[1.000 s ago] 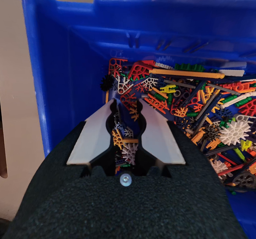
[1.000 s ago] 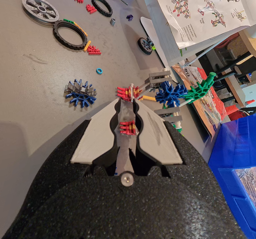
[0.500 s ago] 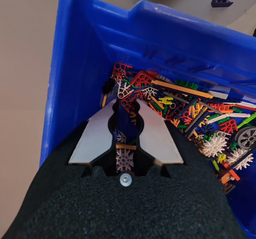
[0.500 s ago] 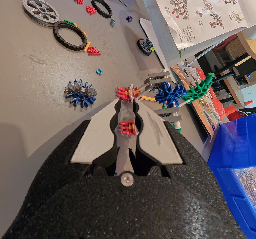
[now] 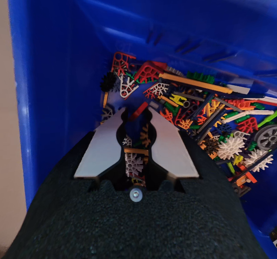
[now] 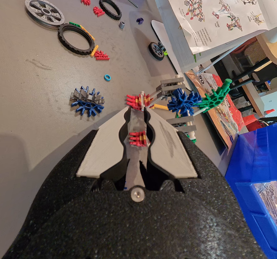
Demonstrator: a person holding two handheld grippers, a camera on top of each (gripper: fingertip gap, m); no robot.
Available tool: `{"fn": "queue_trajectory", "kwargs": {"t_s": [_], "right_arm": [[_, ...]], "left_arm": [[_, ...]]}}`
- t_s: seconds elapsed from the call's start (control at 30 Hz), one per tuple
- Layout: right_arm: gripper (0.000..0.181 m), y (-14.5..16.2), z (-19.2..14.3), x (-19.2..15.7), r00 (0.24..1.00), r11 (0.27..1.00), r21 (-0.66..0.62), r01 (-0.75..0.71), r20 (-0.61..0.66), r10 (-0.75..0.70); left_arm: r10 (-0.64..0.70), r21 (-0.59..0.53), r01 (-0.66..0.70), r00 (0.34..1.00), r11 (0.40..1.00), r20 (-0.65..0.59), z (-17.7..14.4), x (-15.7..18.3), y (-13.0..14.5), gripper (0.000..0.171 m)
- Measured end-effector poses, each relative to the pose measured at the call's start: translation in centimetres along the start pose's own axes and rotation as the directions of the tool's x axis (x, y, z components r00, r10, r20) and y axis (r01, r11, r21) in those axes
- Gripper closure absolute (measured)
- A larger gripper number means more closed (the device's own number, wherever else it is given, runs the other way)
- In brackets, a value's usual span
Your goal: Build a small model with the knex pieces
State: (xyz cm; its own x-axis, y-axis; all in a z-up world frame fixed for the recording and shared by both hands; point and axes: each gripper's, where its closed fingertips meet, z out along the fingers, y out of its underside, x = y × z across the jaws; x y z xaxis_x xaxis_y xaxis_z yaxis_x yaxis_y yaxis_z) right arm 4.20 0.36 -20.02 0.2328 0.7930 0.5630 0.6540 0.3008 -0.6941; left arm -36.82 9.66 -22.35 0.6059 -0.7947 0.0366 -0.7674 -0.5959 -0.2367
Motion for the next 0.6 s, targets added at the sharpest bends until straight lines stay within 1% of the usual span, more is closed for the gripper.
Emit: {"fn": "queue_trajectory", "kwargs": {"t_s": [0.03,0.07,0.1,0.2,0.3,0.4,0.47,0.53,0.6], "right_arm": [[0.164,0.0,0.0,0.0,1.0,1.0,0.0,0.0,-0.001,0.0],[0.164,0.0,0.0,0.0,1.0,1.0,0.001,0.0,-0.001,0.0],[0.164,0.0,0.0,0.0,1.0,1.0,0.001,0.0,-0.001,0.0],[0.164,0.0,0.0,0.0,1.0,1.0,0.002,0.001,-0.001,-0.001],[0.164,0.0,0.0,0.1,1.0,1.0,0.005,0.0,-0.001,0.0],[0.164,0.0,0.0,0.1,1.0,1.0,0.006,0.001,-0.002,-0.001],[0.164,0.0,0.0,0.1,1.0,1.0,0.007,0.001,-0.003,-0.001],[0.164,0.0,0.0,0.2,1.0,1.0,0.009,0.0,-0.003,0.0],[0.164,0.0,0.0,0.2,1.0,1.0,0.009,-0.001,-0.002,0.001]], "left_arm": [[0.004,0.001,-0.004,1.0,1.0,0.0,0.0,0.0,0.0,0.15],[0.02,0.002,-0.02,1.0,1.0,-0.016,0.0,0.4,0.0,0.159],[0.028,0.006,-0.028,0.999,1.0,-0.019,0.1,0.5,-0.1,0.163],[0.032,0.012,-0.032,0.999,0.999,-0.011,0.0,0.6,0.0,0.165],[0.037,0.012,-0.037,0.999,0.999,0.021,-0.1,0.1,0.0,0.165],[0.038,0.029,-0.04,0.998,0.999,0.04,-0.7,-0.1,-0.2,0.165],[0.043,0.037,-0.046,0.997,0.998,0.061,-1.9,-0.1,-0.3,0.166],[0.067,0.088,-0.071,0.997,0.994,0.05,-4.2,1.6,-1.3,0.166],[0.121,0.143,-0.13,0.99,0.981,0.067,-6.9,3.8,-3.0,0.166]]}}
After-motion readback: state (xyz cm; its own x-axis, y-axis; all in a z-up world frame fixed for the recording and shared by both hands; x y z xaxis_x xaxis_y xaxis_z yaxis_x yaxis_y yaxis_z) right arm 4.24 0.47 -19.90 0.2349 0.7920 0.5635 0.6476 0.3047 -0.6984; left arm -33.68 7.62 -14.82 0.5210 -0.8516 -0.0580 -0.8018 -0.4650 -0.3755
